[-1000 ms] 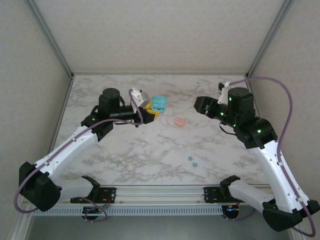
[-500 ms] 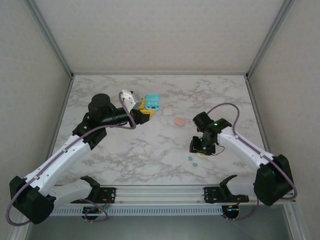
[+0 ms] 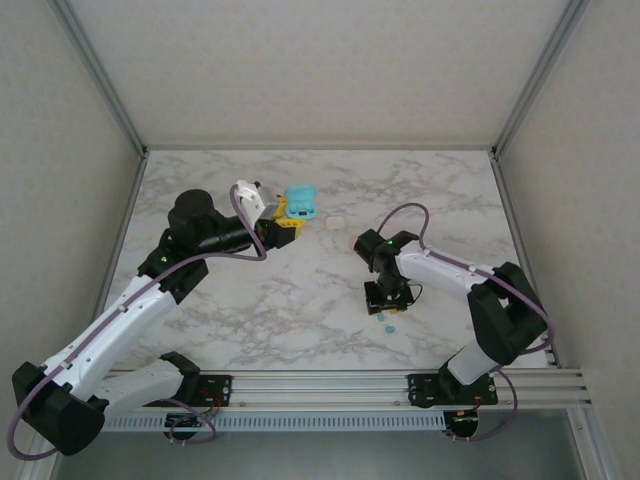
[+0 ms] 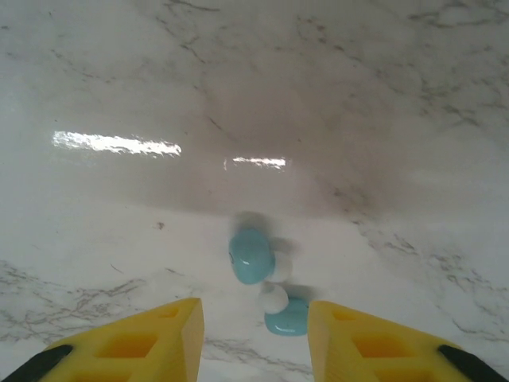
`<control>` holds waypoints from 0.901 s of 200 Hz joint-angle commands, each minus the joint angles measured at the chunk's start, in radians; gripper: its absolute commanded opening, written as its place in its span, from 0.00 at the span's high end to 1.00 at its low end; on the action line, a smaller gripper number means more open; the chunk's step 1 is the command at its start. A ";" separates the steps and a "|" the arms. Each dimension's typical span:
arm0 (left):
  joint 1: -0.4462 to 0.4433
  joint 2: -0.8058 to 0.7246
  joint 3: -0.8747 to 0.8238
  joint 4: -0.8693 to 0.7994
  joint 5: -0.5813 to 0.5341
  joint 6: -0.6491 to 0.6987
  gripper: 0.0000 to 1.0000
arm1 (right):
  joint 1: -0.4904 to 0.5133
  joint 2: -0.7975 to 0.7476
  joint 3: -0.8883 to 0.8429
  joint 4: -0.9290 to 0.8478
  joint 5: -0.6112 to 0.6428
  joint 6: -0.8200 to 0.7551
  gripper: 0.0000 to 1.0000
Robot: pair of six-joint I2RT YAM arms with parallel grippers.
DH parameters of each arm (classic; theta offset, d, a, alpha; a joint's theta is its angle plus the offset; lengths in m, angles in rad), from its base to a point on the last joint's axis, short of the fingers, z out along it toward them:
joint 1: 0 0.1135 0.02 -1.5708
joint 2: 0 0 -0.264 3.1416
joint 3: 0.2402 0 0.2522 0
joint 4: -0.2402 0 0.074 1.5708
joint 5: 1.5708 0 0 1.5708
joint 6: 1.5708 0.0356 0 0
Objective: Insert wireless bluetooth earbuds into charging case
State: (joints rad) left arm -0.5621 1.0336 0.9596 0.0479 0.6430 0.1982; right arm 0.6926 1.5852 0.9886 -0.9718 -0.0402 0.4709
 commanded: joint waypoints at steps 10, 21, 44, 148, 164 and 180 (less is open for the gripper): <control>-0.007 -0.018 0.001 -0.010 -0.013 -0.003 0.78 | 0.018 0.049 0.031 0.001 0.024 -0.046 0.61; -0.007 -0.014 0.003 -0.010 -0.010 -0.005 0.78 | 0.019 0.070 0.036 0.003 0.022 -0.058 0.62; -0.007 -0.008 0.007 -0.012 -0.006 -0.004 0.78 | 0.021 0.102 0.042 0.005 0.038 -0.072 0.65; -0.007 0.003 0.005 -0.019 -0.008 -0.002 0.78 | 0.023 0.147 0.024 0.041 0.031 -0.104 0.68; -0.007 0.005 0.007 -0.021 -0.006 -0.002 0.78 | 0.024 0.152 0.025 0.039 0.036 -0.106 0.69; -0.007 0.006 0.006 -0.023 -0.008 -0.001 0.78 | 0.024 0.157 0.022 0.036 0.040 -0.109 0.71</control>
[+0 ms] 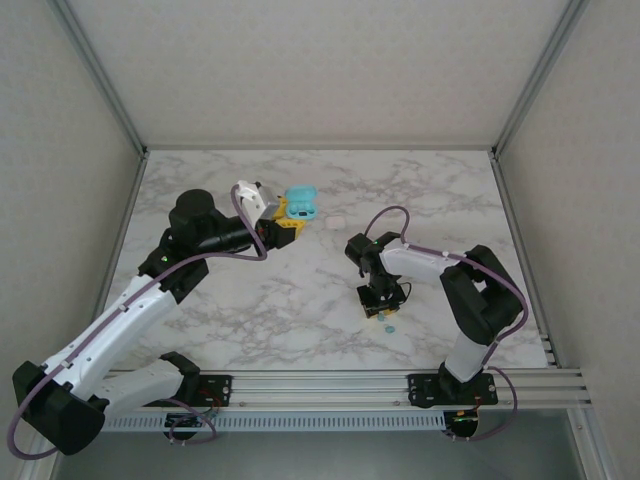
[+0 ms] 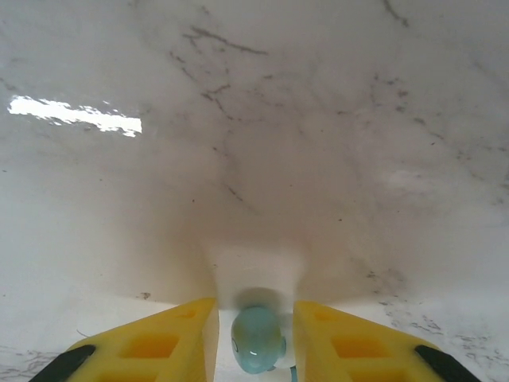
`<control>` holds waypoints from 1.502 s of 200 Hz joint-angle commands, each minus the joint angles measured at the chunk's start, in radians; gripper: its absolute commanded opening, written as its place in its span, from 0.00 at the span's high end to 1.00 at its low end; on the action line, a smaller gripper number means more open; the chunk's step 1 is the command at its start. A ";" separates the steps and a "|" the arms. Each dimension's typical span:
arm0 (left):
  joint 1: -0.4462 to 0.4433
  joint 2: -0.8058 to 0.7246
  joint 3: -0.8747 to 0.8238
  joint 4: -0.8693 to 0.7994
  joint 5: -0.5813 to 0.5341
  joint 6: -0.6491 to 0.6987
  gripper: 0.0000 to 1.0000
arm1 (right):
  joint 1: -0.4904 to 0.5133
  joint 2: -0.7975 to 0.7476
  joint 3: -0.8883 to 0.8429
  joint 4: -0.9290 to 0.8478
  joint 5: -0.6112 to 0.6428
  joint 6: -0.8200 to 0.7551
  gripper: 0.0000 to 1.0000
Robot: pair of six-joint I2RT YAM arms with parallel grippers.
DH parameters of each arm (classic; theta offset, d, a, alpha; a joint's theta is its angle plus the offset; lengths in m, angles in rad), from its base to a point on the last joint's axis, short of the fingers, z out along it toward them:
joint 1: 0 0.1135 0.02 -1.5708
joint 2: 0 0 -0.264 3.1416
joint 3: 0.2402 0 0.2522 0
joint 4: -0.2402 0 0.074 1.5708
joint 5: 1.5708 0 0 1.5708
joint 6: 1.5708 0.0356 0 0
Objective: Insert wireless bluetooth earbuds into charging case
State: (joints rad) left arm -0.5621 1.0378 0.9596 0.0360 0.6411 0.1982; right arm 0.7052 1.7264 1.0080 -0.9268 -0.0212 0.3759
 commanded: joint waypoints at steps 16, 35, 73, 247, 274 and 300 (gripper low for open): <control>-0.007 0.001 0.005 -0.014 -0.006 0.000 0.78 | 0.011 0.014 0.000 -0.019 0.023 -0.009 0.72; -0.007 0.001 0.005 -0.016 -0.008 0.001 0.78 | 0.011 0.011 -0.008 -0.022 0.016 -0.006 0.71; -0.007 0.005 0.003 -0.016 -0.010 0.000 0.78 | 0.011 0.014 -0.023 -0.005 0.018 -0.002 0.73; 0.073 0.002 -0.026 0.009 -0.038 -0.033 0.79 | -0.169 -0.450 -0.016 0.369 -0.731 0.257 0.81; 0.100 0.007 -0.036 0.030 -0.022 -0.043 0.79 | -0.218 -0.506 -0.008 0.531 -0.936 0.394 0.81; 0.103 0.011 -0.042 0.042 0.000 -0.042 0.79 | -0.229 -0.527 -0.015 0.753 -1.059 0.569 0.81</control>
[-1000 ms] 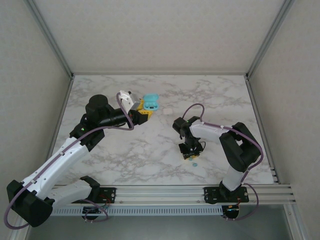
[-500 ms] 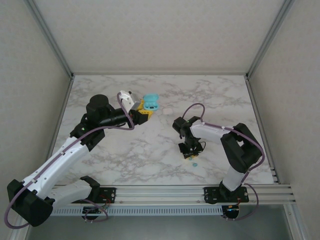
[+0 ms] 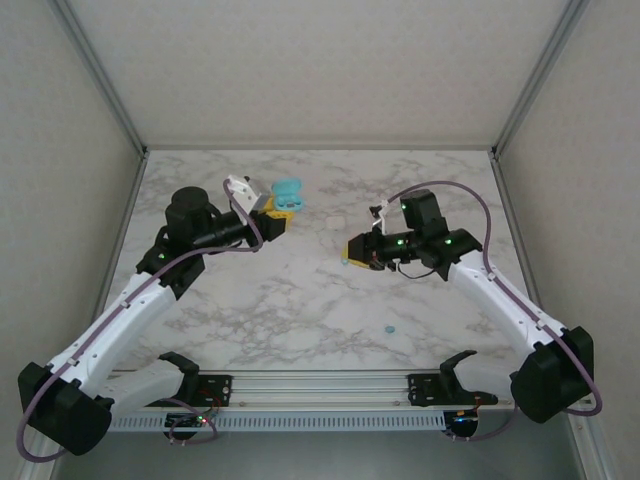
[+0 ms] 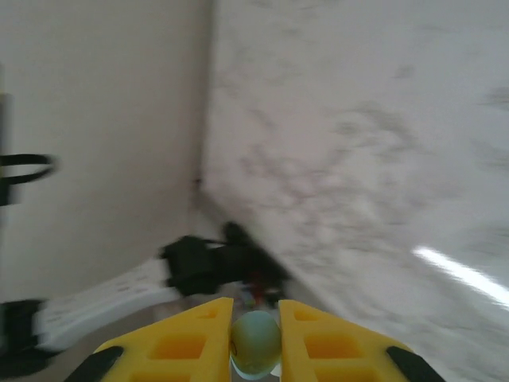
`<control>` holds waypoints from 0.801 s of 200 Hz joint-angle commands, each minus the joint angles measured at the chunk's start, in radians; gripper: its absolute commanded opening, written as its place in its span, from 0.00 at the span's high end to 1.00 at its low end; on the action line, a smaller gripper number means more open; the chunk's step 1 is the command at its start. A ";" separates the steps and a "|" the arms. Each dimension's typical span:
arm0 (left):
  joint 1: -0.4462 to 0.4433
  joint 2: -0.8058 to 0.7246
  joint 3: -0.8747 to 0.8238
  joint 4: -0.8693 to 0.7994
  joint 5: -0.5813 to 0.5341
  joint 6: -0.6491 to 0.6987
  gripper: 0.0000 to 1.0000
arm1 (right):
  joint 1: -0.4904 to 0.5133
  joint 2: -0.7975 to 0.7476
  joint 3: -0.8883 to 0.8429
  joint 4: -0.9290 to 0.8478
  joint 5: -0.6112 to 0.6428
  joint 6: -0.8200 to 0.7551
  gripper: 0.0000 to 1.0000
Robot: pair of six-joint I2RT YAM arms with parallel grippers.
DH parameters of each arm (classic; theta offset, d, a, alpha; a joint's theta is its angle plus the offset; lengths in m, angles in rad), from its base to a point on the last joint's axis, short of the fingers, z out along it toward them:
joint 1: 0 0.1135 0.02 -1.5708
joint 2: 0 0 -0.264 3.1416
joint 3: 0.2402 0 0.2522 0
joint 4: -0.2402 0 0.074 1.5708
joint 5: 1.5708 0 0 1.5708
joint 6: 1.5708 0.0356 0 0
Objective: Insert wireless bluetooth earbuds into charging case
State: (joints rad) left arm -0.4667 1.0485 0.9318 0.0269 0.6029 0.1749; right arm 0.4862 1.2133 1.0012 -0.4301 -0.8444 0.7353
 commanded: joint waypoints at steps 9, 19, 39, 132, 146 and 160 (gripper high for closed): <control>0.008 0.003 -0.014 0.053 0.049 -0.016 0.79 | -0.010 -0.014 0.000 0.303 -0.255 0.254 0.81; 0.008 0.005 -0.017 0.055 0.065 -0.015 0.79 | -0.009 -0.013 0.014 0.332 -0.266 0.287 0.81; 0.006 0.007 -0.030 0.075 0.100 -0.007 0.79 | -0.011 -0.008 0.060 0.342 -0.272 0.311 0.80; -0.059 0.043 0.013 0.008 0.178 0.105 0.78 | 0.020 0.028 0.265 0.183 -0.153 0.152 0.79; -0.068 0.049 0.017 0.009 0.183 0.111 0.78 | 0.029 0.034 0.275 0.182 -0.136 0.131 0.79; -0.075 0.050 0.023 0.011 0.187 0.112 0.78 | 0.037 0.042 0.281 0.181 -0.108 0.112 0.80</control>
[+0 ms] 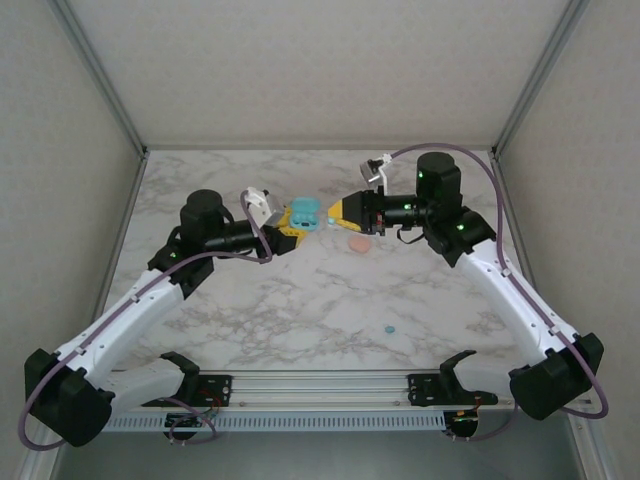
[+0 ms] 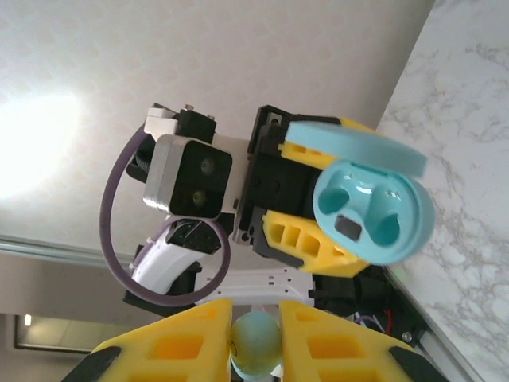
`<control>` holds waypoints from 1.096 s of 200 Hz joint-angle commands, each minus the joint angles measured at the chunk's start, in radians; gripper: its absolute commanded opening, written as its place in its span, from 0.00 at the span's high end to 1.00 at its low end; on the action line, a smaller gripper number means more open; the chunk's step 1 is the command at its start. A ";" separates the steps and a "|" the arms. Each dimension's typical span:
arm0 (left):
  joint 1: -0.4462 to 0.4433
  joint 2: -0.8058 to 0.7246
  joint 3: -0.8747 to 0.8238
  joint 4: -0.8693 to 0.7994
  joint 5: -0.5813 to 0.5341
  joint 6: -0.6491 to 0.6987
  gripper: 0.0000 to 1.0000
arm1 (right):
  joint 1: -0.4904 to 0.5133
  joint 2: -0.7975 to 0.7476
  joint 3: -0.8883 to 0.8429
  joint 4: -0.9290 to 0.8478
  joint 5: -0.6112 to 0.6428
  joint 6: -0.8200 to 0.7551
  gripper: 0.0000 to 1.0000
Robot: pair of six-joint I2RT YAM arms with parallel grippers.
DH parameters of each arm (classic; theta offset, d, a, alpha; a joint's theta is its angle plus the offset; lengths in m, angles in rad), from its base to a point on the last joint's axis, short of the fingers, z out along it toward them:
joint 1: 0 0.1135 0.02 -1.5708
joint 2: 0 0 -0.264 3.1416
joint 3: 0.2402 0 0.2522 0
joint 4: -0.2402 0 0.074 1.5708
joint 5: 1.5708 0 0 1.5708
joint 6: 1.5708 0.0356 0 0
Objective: Insert wireless bluetooth earbuds into charging case
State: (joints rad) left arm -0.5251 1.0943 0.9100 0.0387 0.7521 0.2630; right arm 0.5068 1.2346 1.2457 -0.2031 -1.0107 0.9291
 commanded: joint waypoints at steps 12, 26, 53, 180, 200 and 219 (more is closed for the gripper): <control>-0.022 0.008 0.046 0.006 0.038 0.022 0.78 | 0.024 0.031 0.041 -0.042 0.066 -0.093 0.80; -0.026 0.009 0.050 0.011 0.043 0.014 0.78 | 0.037 0.039 0.051 -0.060 0.086 -0.123 0.79; -0.033 0.013 0.052 0.029 0.057 -0.004 0.78 | 0.047 0.054 0.060 -0.087 0.128 -0.160 0.79; -0.055 0.027 0.063 0.055 0.064 -0.039 0.78 | 0.065 0.087 0.073 -0.151 0.204 -0.236 0.79; -0.055 0.029 0.064 0.055 0.064 -0.039 0.78 | 0.069 0.085 0.078 -0.152 0.219 -0.239 0.79; -0.056 0.029 0.067 0.056 0.061 -0.040 0.78 | 0.070 0.079 0.075 -0.135 0.234 -0.229 0.79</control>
State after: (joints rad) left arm -0.5640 1.1278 0.9447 0.0418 0.7834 0.2390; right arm 0.5674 1.3094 1.3014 -0.3443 -0.8204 0.7170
